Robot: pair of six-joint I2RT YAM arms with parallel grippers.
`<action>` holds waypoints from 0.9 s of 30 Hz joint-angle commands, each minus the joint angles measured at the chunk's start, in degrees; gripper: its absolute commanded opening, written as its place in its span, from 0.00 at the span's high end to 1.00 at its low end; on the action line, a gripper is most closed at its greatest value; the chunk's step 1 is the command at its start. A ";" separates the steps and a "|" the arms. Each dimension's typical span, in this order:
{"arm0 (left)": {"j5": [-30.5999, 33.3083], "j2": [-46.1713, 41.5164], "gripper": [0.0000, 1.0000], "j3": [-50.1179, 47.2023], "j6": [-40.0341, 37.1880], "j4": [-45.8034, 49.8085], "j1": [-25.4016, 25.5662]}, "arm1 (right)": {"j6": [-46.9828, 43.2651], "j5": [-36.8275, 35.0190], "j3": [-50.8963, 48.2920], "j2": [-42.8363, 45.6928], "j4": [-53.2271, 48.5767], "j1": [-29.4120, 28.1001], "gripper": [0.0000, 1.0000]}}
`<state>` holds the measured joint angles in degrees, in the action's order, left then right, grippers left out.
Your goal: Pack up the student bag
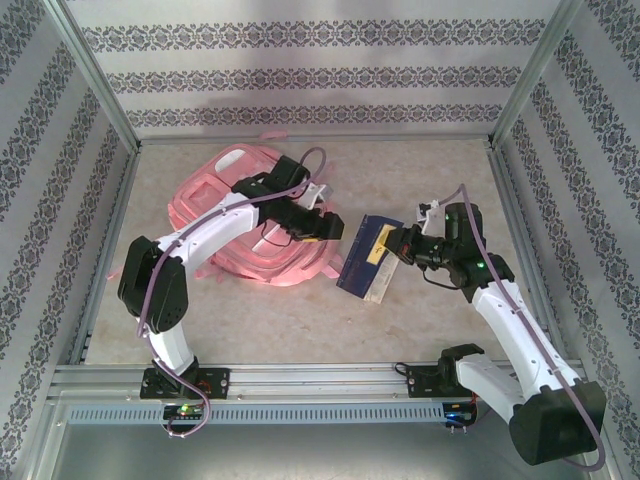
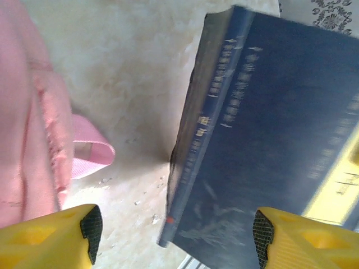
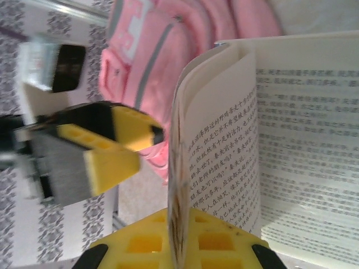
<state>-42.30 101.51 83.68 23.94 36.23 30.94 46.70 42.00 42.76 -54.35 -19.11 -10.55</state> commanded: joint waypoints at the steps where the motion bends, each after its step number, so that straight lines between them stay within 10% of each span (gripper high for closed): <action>1: -7.59 -0.82 0.25 -4.15 -0.49 -9.02 -1.13 | 3.64 7.72 3.19 -0.31 7.47 -1.13 1.00; 9: -17.50 -1.32 0.23 -11.02 10.70 -28.71 -2.56 | 8.61 9.73 5.66 -2.31 12.86 -4.33 1.00; 27: 3.59 -25.49 0.29 -27.53 9.49 -14.74 -17.94 | 13.42 4.49 15.12 -29.49 30.54 -15.62 1.00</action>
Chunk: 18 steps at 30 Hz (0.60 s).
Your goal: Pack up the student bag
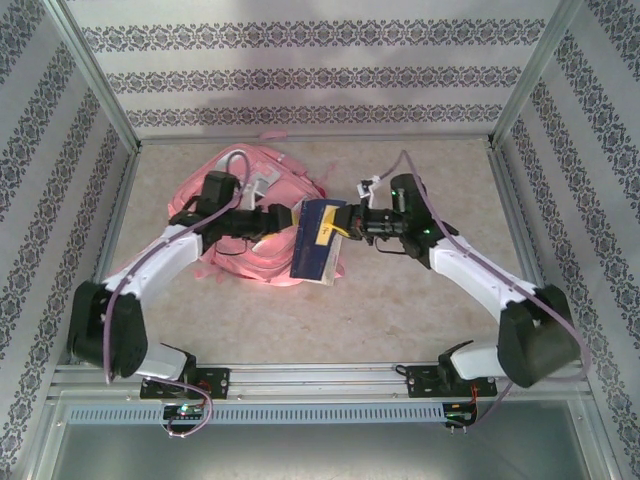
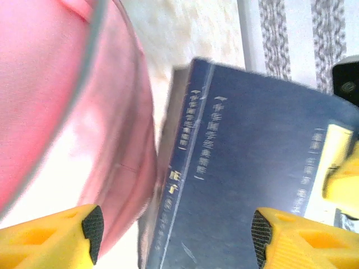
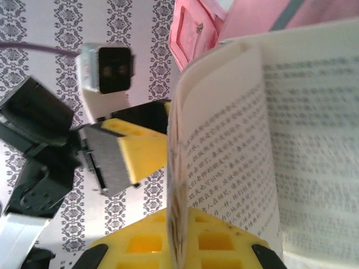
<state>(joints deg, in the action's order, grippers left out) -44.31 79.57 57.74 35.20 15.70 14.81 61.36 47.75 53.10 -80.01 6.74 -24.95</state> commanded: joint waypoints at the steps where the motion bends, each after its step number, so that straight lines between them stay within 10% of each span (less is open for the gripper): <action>1: 6.77 -4.03 0.28 -1.94 -2.59 7.27 -2.17 | -2.07 -2.11 5.24 -5.28 3.82 -1.22 1.00; 18: 4.25 4.65 0.30 -3.61 -3.82 5.33 -1.93 | -11.77 -7.23 2.61 -18.90 -7.15 1.75 1.00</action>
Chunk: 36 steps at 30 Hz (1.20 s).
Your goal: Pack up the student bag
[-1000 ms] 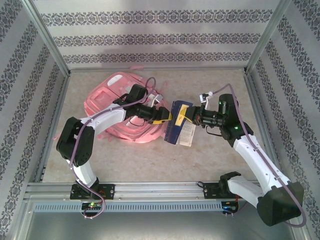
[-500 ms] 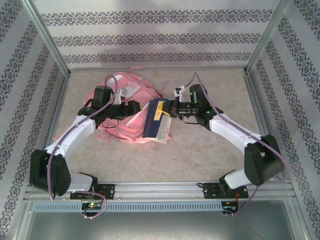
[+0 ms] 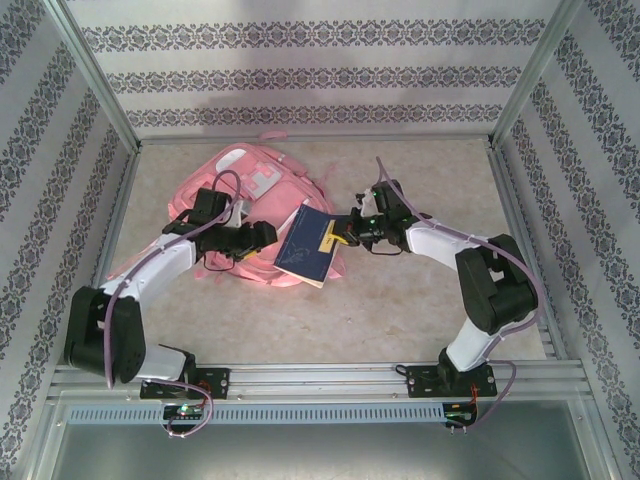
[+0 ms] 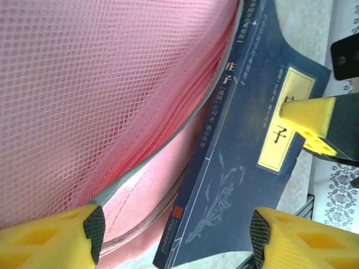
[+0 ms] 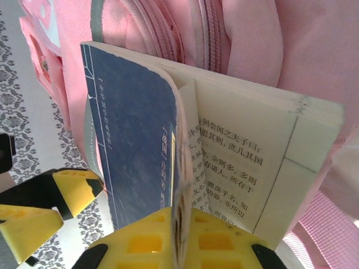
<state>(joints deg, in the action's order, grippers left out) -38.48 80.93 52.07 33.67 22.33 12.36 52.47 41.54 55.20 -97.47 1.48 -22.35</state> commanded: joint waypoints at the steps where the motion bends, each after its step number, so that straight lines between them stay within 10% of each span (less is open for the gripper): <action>1: -2.14 4.84 0.31 2.68 -2.65 -1.52 0.72 | -3.12 -0.96 0.61 -1.73 -2.04 -1.04 1.00; 13: -8.36 17.15 0.39 10.93 -3.27 -3.32 6.42 | -2.26 0.08 0.26 -4.39 -0.27 -1.80 1.00; 25: -10.89 16.72 0.98 13.13 -1.46 -4.49 6.74 | -2.40 -1.35 0.73 -2.42 -1.84 -1.43 1.00; 30: -8.45 11.16 1.00 12.53 1.14 -6.39 6.79 | -11.03 -19.64 6.03 5.02 -25.33 -1.34 0.47; 36: -6.01 2.31 1.00 9.99 8.38 -12.83 7.01 | -12.74 -31.51 13.91 14.91 -39.58 -2.43 0.39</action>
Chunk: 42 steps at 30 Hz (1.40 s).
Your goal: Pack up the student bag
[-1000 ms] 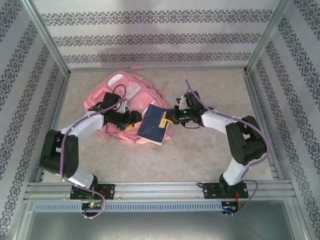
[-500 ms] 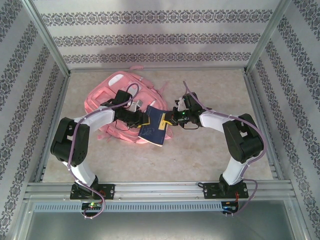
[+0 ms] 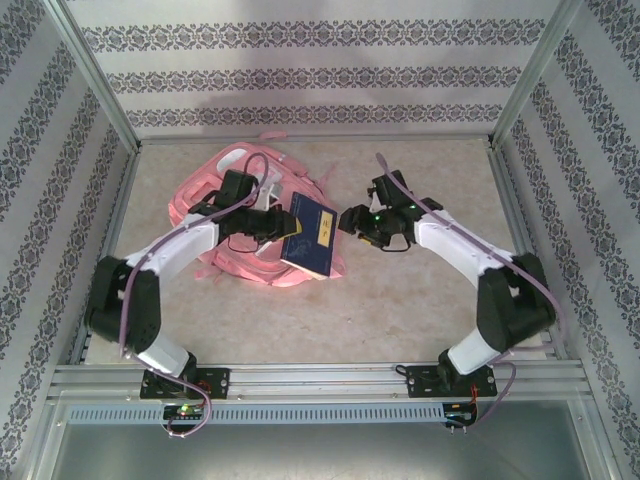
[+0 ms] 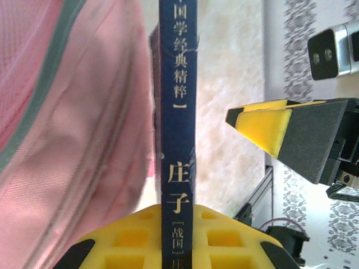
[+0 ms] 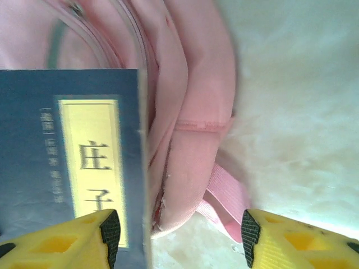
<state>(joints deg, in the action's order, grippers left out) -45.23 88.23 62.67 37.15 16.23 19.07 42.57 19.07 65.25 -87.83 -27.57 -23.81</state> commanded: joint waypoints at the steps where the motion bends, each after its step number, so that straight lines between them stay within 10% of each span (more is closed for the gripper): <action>1: 0.73 -5.89 1.00 -0.55 6.13 -7.58 0.42 | -2.84 -9.12 4.61 6.98 -10.48 -1.38 0.39; 11: 17.46 -16.55 1.00 -2.81 32.15 -26.70 1.10 | 12.20 -0.43 3.38 22.69 -1.53 -2.69 0.36; 16: 33.96 -18.77 1.00 -2.66 43.05 -35.65 4.71 | 32.03 -0.01 -3.00 27.63 12.94 -5.12 0.21; 21: 36.91 -16.30 1.00 4.50 45.07 -35.57 7.68 | 44.48 -7.89 -5.75 27.79 28.73 -10.55 0.02; 35: 40.39 -17.24 1.00 6.05 48.50 -32.84 11.57 | 43.83 -16.70 2.18 15.39 47.27 -15.91 0.04; 42: 42.42 -20.05 1.00 2.91 47.93 -30.71 12.88 | 40.67 -22.67 2.50 15.41 45.41 -15.02 0.24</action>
<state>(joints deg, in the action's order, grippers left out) -4.45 71.09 66.30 84.29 -13.26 31.05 85.17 0.73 65.89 -73.17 16.12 -39.13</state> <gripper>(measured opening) 0.120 0.784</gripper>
